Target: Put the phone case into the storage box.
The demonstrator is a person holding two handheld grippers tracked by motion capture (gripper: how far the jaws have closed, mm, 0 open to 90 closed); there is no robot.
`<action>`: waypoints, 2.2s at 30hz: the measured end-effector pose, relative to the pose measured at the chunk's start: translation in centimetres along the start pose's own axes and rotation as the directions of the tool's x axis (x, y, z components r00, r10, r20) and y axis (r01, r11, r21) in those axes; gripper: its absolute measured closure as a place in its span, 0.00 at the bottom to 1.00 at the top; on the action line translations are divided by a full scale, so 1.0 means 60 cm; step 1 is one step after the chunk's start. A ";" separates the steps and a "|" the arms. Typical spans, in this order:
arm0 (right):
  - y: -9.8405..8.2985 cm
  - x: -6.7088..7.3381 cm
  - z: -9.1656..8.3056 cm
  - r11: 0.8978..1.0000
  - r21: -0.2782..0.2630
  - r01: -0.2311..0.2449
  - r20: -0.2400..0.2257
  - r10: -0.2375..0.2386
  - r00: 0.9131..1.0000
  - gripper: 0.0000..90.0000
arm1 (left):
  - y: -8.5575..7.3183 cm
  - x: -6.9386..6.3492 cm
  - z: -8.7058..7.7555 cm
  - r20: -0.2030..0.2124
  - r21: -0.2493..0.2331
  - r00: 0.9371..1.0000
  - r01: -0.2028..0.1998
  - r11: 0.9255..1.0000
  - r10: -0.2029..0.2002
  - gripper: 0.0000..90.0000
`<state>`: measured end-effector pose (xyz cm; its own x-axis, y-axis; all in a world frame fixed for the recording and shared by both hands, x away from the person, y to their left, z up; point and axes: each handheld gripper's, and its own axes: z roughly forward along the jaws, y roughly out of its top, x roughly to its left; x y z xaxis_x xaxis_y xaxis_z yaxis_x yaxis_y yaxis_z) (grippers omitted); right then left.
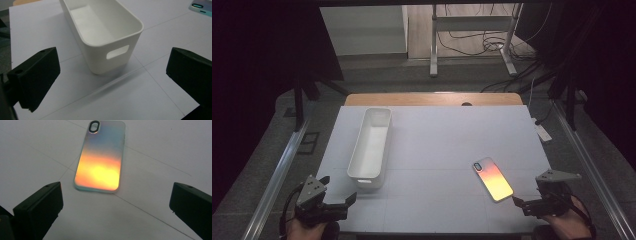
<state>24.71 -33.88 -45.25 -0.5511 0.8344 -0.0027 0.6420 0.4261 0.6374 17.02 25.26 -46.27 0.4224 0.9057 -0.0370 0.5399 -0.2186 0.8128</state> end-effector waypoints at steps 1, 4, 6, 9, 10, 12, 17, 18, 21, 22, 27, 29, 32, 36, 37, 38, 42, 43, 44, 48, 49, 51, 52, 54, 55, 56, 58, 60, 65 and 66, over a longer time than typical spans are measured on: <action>0.001 0.000 0.001 1.000 0.004 -0.005 -0.004 0.005 1.000 0.00 | 0.000 0.000 0.000 0.000 0.000 1.000 0.000 1.000 0.000 0.00; 0.004 0.001 0.004 1.000 0.010 -0.017 -0.014 0.017 1.000 0.00 | 0.000 0.000 0.000 0.001 0.001 1.000 -0.001 1.000 0.001 0.00; 0.006 0.001 0.005 1.000 0.016 -0.016 -0.015 0.016 1.000 0.00 | 0.000 0.000 0.000 0.002 0.002 1.000 -0.003 1.000 0.003 0.00; 0.008 0.002 0.007 1.000 0.023 -0.015 -0.009 0.016 1.000 0.00 | 0.000 0.000 0.001 0.002 0.003 1.000 -0.006 1.000 0.006 0.00; 0.009 0.002 0.007 1.000 0.025 -0.018 -0.006 0.018 1.000 0.00 | 0.000 0.000 0.001 0.001 0.004 1.000 -0.007 1.000 0.007 0.00; 0.011 0.001 0.008 0.999 0.029 -0.016 -0.002 0.016 1.000 0.00 | 0.000 -0.001 0.001 0.000 0.006 1.000 -0.009 1.000 0.009 0.00; 0.014 0.002 0.011 0.999 0.041 -0.014 0.001 0.014 1.000 0.00 | 0.001 -0.001 0.001 0.001 0.007 1.000 -0.011 1.000 0.011 0.00; 0.015 0.002 0.013 0.999 0.048 -0.014 0.004 0.014 1.000 0.00 | 0.001 -0.001 0.001 0.001 0.007 1.000 -0.011 1.000 0.011 0.00; 0.018 0.002 0.015 0.999 0.053 -0.013 0.001 0.012 1.000 0.00 | 0.001 -0.001 0.001 0.001 0.008 1.000 -0.013 1.000 0.013 0.00; 0.018 0.002 0.015 0.999 0.053 -0.013 0.001 0.012 1.000 0.00 | 0.001 -0.001 0.001 0.001 0.008 1.000 -0.013 1.000 0.013 0.00; 0.028 0.004 0.021 0.997 0.071 -0.009 -0.002 0.009 1.000 0.00 | 0.001 -0.002 0.002 -0.001 0.008 1.000 -0.017 1.000 0.017 0.00; 0.030 0.004 0.023 0.997 0.071 -0.002 -0.006 0.003 1.000 0.00 | 0.001 -0.002 0.002 0.002 0.009 1.000 -0.018 1.000 0.018 0.00; 0.034 0.005 0.028 0.996 0.086 0.012 -0.015 -0.011 1.000 0.00 | 0.001 -0.002 0.002 0.001 0.009 1.000 -0.019 1.000 0.019 0.00; 0.039 0.007 0.035 0.994 0.106 0.023 -0.014 -0.021 1.000 0.00 | 0.001 -0.002 0.002 0.002 0.009 1.000 -0.020 1.000 0.020 0.00; 0.039 0.007 0.035 0.994 0.109 0.024 -0.015 -0.022 1.000 0.00 | 0.001 -0.002 0.002 0.001 0.009 1.000 -0.020 1.000 0.020 0.00; 0.041 0.007 0.037 0.993 0.111 0.026 -0.014 -0.025 1.000 0.00 | 0.001 -0.002 0.002 0.000 0.007 1.000 -0.019 1.000 0.019 0.00; 0.046 0.009 0.042 0.992 0.119 0.033 -0.014 -0.031 0.999 0.00 | 0.001 -0.003 0.002 0.000 0.011 1.000 -0.021 1.000 0.021 0.00; 0.049 0.011 0.046 0.991 0.127 0.035 -0.013 -0.034 0.999 0.00 | 0.001 -0.002 0.002 0.000 0.012 1.000 -0.020 1.000 0.020 0.00; 0.050 0.012 0.047 0.991 0.130 0.039 -0.012 -0.038 0.999 0.00 | 0.001 -0.002 0.003 0.001 0.010 1.000 -0.020 1.000 0.020 0.00; 0.056 0.013 0.052 0.989 0.140 0.042 -0.017 -0.040 0.999 0.00 | 0.001 -0.002 0.002 0.002 0.013 1.000 -0.021 1.000 0.021 0.00; 0.057 0.013 0.053 0.989 0.143 0.042 -0.014 -0.041 0.999 0.00 | 0.001 -0.002 0.003 0.002 0.013 1.000 -0.021 1.000 0.021 0.00; 0.059 0.014 0.056 0.988 0.151 0.046 -0.020 -0.043 0.999 0.00 | 0.001 -0.002 0.003 0.002 0.014 1.000 -0.021 1.000 0.021 0.00; 0.060 0.014 0.057 0.987 0.155 0.046 -0.019 -0.044 0.999 0.00 | 0.002 -0.002 0.003 0.002 0.014 1.000 -0.022 1.000 0.022 0.00; 0.062 0.014 0.060 0.986 0.162 0.046 -0.018 -0.044 0.999 0.00 | 0.002 -0.002 0.003 0.002 0.015 1.000 -0.022 1.000 0.022 0.00; 0.063 0.015 0.062 0.985 0.164 0.045 -0.020 -0.043 0.999 0.00 | 0.002 -0.002 0.003 0.002 0.015 1.000 -0.022 1.000 0.022 0.00; 0.065 0.015 0.064 0.985 0.166 0.046 -0.021 -0.043 0.999 0.00 | 0.002 -0.002 0.003 0.003 0.015 1.000 -0.022 1.000 0.022 0.00; 0.067 0.015 0.066 0.984 0.171 0.046 -0.018 -0.044 0.999 0.00 | 0.002 -0.002 0.003 0.004 0.015 1.000 -0.021 1.000 0.021 0.00; 0.068 0.015 0.067 0.984 0.174 0.044 -0.018 -0.042 0.999 0.00 | 0.002 -0.002 0.003 0.004 0.015 1.000 -0.021 1.000 0.021 0.00; 0.076 0.016 0.077 0.981 0.187 0.046 -0.023 -0.043 0.999 0.00 | 0.002 -0.003 0.003 0.002 0.016 1.000 -0.023 1.000 0.023 0.00; 0.077 0.016 0.079 0.981 0.189 0.049 -0.025 -0.045 0.999 0.00 | 0.002 -0.003 0.003 0.002 0.017 1.000 -0.023 1.000 0.023 0.00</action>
<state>29.67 -29.44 -45.96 -0.5925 0.8055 -0.0122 0.7036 0.5249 0.4790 17.17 25.03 -46.30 0.4365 0.8995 -0.0197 0.5421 -0.2454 0.8037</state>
